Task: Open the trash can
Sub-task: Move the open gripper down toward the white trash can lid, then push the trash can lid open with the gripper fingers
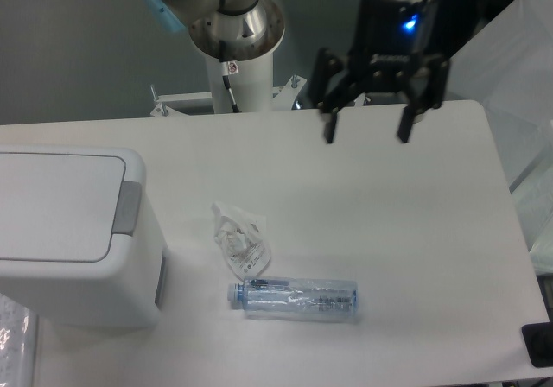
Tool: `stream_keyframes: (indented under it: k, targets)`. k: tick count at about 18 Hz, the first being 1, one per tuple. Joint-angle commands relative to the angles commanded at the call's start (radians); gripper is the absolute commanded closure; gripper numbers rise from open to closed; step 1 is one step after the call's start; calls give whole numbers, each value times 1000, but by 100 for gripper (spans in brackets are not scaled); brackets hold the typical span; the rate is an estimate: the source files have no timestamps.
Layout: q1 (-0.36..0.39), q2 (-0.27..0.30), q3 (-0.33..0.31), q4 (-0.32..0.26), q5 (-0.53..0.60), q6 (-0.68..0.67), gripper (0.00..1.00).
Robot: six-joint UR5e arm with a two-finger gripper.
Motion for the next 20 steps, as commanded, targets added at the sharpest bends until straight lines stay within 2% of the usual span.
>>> stream_keyframes:
  k: [4,11,15,17,20]
  targets:
    - [-75,-5,-25,20,3,-80,0]
    - [-172,-15,-66,23,3,-98,0]
    - [-242,-44,-78,71,5,-100,0]
    - [-267,-54,-89,77,8,-108,0]
    - [-276,-55,-111,111,9,-111,0]
